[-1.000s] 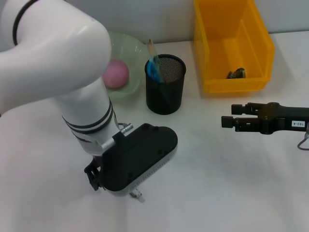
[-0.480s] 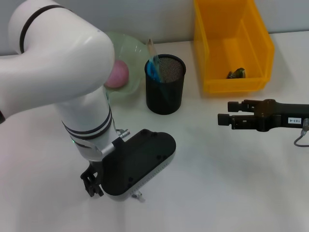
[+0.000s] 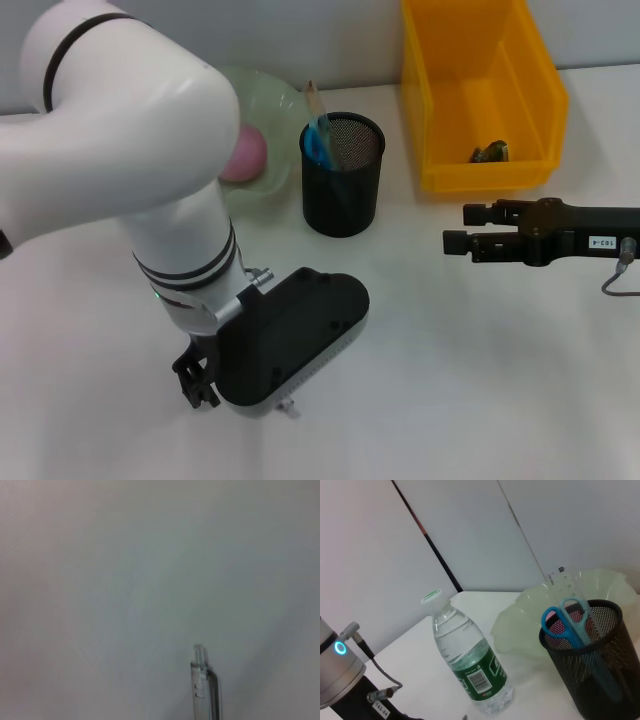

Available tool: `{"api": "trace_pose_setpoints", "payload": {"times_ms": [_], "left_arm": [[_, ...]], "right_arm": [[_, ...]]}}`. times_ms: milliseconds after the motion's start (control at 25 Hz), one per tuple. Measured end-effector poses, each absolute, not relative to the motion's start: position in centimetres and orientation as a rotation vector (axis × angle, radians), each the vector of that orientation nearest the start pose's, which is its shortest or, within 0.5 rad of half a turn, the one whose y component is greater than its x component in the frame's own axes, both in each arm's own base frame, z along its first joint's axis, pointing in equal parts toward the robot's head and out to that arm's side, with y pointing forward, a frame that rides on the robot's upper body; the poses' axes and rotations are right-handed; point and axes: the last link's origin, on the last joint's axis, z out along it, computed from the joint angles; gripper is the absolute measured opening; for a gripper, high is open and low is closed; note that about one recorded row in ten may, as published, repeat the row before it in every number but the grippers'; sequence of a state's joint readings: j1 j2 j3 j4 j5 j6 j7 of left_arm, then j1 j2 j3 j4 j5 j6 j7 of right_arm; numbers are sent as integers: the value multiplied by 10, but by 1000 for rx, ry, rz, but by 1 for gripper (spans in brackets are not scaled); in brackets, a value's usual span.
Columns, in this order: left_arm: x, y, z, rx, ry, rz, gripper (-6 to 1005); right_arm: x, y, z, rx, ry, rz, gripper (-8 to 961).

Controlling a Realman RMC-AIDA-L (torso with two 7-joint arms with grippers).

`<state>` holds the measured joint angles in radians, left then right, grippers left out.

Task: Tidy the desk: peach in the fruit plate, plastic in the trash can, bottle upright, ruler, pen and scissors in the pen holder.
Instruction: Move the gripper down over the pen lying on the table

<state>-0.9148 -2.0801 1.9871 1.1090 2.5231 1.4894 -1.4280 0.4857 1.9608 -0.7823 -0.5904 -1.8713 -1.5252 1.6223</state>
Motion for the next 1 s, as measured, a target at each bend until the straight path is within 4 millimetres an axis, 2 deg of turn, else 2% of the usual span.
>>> {"api": "trace_pose_setpoints", "payload": {"times_ms": [800, 1000], "left_arm": [[-125, 322, -109, -2815, 1586, 1151, 729], [-126, 322, -110, -2820, 1583, 1140, 628]], "right_arm": [[286, 332, 25, -2629, 997, 710, 827], [286, 332, 24, -2639, 1002, 693, 827]]}}
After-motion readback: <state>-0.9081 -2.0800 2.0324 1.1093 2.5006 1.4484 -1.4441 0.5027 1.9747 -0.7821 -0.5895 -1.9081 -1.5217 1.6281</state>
